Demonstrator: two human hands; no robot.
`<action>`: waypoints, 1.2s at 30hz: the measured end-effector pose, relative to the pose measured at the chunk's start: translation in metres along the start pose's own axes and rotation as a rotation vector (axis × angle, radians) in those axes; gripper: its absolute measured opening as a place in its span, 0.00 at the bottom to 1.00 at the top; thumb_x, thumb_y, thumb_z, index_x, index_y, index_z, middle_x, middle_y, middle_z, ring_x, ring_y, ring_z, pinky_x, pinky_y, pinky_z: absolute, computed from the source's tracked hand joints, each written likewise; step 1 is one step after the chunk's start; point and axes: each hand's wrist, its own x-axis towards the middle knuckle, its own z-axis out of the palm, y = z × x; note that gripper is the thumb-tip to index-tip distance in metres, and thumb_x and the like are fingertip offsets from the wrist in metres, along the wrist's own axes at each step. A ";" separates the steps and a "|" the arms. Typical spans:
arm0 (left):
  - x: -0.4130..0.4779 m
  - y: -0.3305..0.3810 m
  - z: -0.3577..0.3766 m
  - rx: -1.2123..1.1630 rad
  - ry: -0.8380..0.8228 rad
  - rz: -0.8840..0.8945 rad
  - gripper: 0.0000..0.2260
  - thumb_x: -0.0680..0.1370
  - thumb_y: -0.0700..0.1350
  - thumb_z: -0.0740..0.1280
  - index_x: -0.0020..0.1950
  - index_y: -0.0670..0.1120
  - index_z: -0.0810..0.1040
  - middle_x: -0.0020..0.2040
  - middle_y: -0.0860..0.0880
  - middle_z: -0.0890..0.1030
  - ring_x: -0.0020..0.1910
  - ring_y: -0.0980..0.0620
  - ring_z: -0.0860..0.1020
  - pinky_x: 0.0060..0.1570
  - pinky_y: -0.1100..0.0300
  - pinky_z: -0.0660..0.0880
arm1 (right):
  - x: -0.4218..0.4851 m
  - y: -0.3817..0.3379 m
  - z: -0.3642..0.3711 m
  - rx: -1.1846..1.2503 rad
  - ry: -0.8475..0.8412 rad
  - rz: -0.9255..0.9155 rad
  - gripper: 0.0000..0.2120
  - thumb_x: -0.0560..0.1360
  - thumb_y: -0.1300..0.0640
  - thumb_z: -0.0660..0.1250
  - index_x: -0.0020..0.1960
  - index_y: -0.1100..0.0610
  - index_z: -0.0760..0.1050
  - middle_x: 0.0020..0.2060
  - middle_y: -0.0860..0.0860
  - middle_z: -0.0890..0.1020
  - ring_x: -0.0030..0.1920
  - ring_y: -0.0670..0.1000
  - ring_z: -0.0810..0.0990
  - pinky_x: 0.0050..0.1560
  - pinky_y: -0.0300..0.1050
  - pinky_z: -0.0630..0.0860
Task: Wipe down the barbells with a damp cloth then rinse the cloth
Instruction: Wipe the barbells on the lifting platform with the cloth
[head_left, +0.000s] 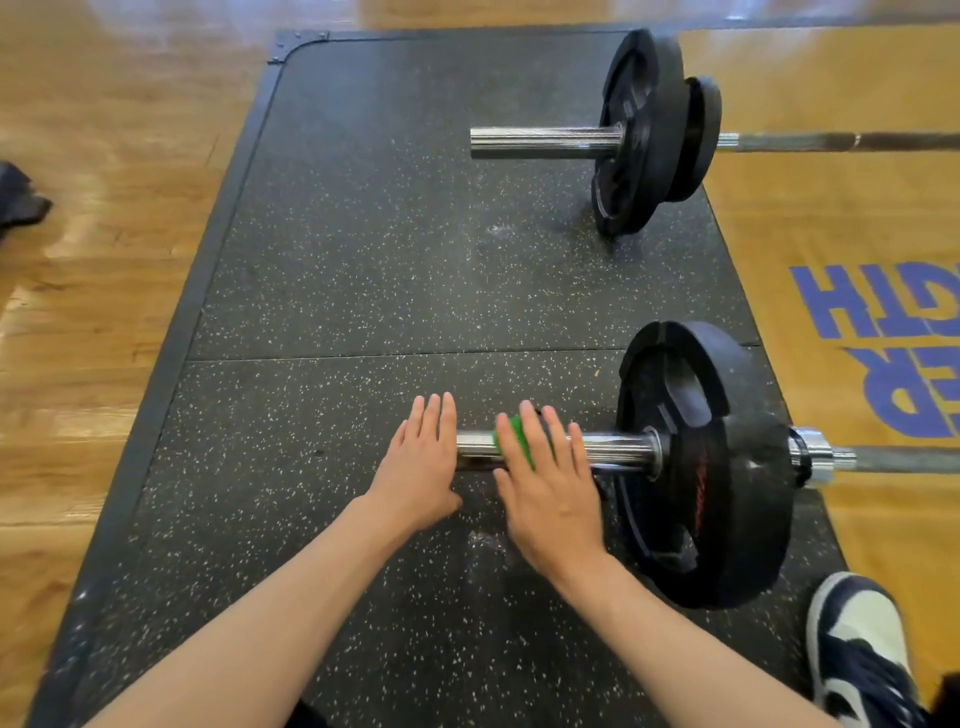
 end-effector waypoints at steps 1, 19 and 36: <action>0.001 0.002 0.000 0.009 -0.012 0.009 0.54 0.76 0.52 0.73 0.80 0.39 0.33 0.82 0.42 0.39 0.81 0.41 0.39 0.80 0.49 0.46 | -0.003 0.013 -0.005 0.011 0.004 0.058 0.27 0.85 0.46 0.49 0.81 0.54 0.60 0.79 0.56 0.62 0.80 0.60 0.58 0.79 0.61 0.53; -0.009 -0.028 -0.003 -0.004 0.116 -0.163 0.32 0.85 0.47 0.51 0.79 0.39 0.33 0.82 0.42 0.37 0.80 0.41 0.37 0.80 0.47 0.46 | 0.057 -0.075 -0.005 0.130 -0.052 -0.007 0.21 0.82 0.51 0.51 0.58 0.56 0.81 0.58 0.55 0.81 0.57 0.60 0.78 0.63 0.55 0.72; 0.009 -0.005 -0.002 0.047 0.010 0.051 0.59 0.73 0.52 0.76 0.79 0.41 0.29 0.80 0.44 0.32 0.79 0.42 0.34 0.79 0.49 0.41 | 0.057 -0.012 -0.024 0.041 -0.151 0.320 0.32 0.81 0.41 0.44 0.46 0.54 0.85 0.46 0.54 0.84 0.44 0.59 0.78 0.49 0.52 0.70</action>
